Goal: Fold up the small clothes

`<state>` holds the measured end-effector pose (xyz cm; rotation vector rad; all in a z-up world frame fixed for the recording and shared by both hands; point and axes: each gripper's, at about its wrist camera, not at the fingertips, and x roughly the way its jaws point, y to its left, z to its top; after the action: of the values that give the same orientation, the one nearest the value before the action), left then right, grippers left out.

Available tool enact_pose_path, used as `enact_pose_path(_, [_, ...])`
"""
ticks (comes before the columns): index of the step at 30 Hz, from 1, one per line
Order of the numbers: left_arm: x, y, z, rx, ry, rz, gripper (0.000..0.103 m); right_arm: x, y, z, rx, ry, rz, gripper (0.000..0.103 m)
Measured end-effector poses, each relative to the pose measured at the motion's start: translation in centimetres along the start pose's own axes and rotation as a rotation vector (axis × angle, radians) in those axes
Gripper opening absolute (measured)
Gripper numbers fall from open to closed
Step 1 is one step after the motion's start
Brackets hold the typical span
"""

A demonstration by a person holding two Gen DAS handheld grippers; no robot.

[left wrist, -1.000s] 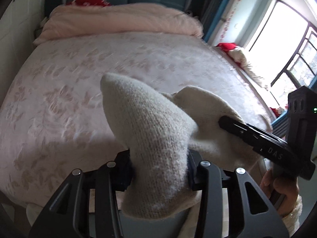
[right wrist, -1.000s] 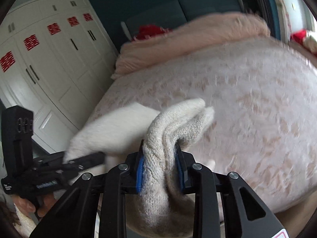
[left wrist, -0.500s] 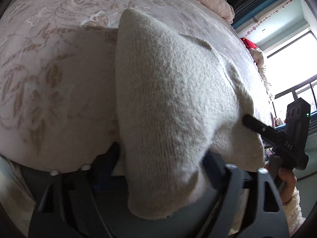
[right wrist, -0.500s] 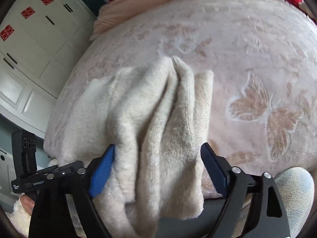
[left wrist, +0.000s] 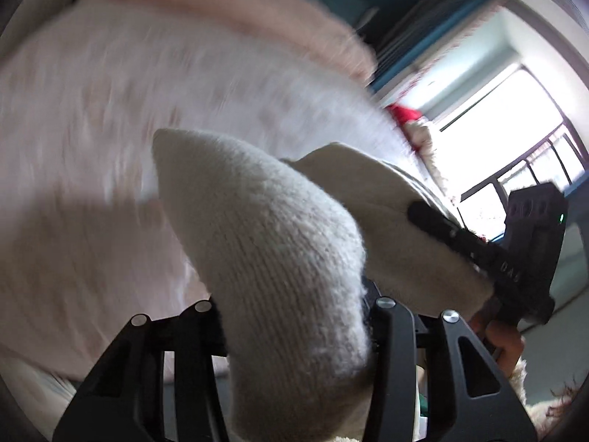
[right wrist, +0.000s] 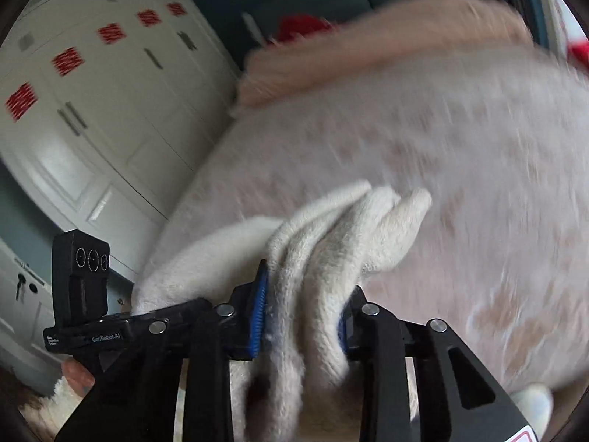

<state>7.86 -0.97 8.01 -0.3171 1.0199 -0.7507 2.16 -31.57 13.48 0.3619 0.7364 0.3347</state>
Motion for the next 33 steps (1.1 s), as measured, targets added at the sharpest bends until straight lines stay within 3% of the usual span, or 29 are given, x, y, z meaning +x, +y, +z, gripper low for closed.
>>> enact_pose_path(3, [-2.8, -1.4, 2.9, 0.114, -0.097, 0.037, 0.046, -0.3, 2.0, 3.2, -0.04, -0.073, 0.027, 0.028])
enact_pose_path(5, [-2.3, -0.4, 4.5, 0.153, -0.105, 0.089, 0.055, 1.6, 1.4, 4.0, -0.023, -0.079, 0.021, 0.046])
enact_pose_path(7, [-0.1, 1.9, 4.9, 0.138, -0.075, 0.127, 0.089, 5.9, -1.0, 3.3, 0.009, -0.036, -0.035, 0.056])
enact_pose_path(8, [2.2, 4.8, 4.7, 0.091, -0.05, 0.205, 0.093, 7.7, -2.3, 2.6, 0.024, -0.005, -0.093, 0.056])
enact_pose_path(9, [3.2, 6.6, 4.5, 0.058, -0.036, 0.272, 0.091, 10.0, -4.5, 1.2, 0.068, 0.069, -0.198, 0.053])
enact_pose_path(10, [4.6, 9.0, 3.8, 0.002, -0.003, 0.367, 0.086, 11.3, -5.7, 0.9, 0.108, 0.097, -0.223, 0.036])
enact_pose_path(11, [4.8, 10.1, 3.1, -0.032, 0.013, 0.376, 0.084, 11.3, -6.5, 0.1, 0.157, 0.104, -0.191, 0.022])
enact_pose_path(12, [4.6, 11.0, 2.4, -0.07, 0.013, 0.349, 0.084, 10.8, -6.7, -0.6, 0.191, 0.089, -0.128, 0.019])
enact_pose_path(15, [2.7, 10.8, 1.2, -0.093, -0.058, 0.324, 0.084, 10.7, -4.1, -1.0, 0.109, 0.117, -0.087, 0.011])
enact_pose_path(19, [2.6, 8.5, 1.4, -0.02, -0.115, 0.39, 0.084, 14.0, -0.6, -0.5, -0.007, 0.172, -0.029, 0.01])
enact_pose_path(21, [3.7, 7.5, 1.6, 0.046, -0.098, 0.447, 0.085, 17.0, -0.2, -1.4, -0.096, 0.236, -0.11, 0.01])
enact_pose_path(23, [7.1, 8.3, 1.5, 0.132, -0.011, 0.56, 0.085, 20.1, -1.1, -3.2, -0.143, 0.324, -0.224, 0.002])
enact_pose_path(24, [9.3, 9.7, 1.1, 0.144, 0.047, 0.61, 0.085, 21.9, -2.9, -4.7, -0.111, 0.389, -0.24, 0.0])
enact_pose_path(25, [10.8, 11.1, 0.2, 0.13, 0.104, 0.623, 0.085, 22.2, -4.2, -5.6, -0.051, 0.383, -0.198, 0.0])
enact_pose_path(26, [11.7, 12.5, -0.2, 0.076, 0.131, 0.589, 0.085, 21.5, -4.6, -5.6, 0.0, 0.352, -0.167, 0.0])
enact_pose_path(28, [10.9, 13.4, -0.3, -0.011, 0.092, 0.54, 0.085, 20.4, -4.5, -5.1, 0.044, 0.352, -0.153, 0.0])
enact_pose_path(31, [9.6, 11.5, 0.3, 0.033, 0.065, 0.583, 0.084, 18.1, -2.8, -4.0, 0.001, 0.318, -0.177, 0.005])
enact_pose_path(33, [8.0, 9.0, 0.5, 0.105, 0.013, 0.628, 0.083, 16.2, -1.8, -3.9, -0.017, 0.276, -0.197, 0.015])
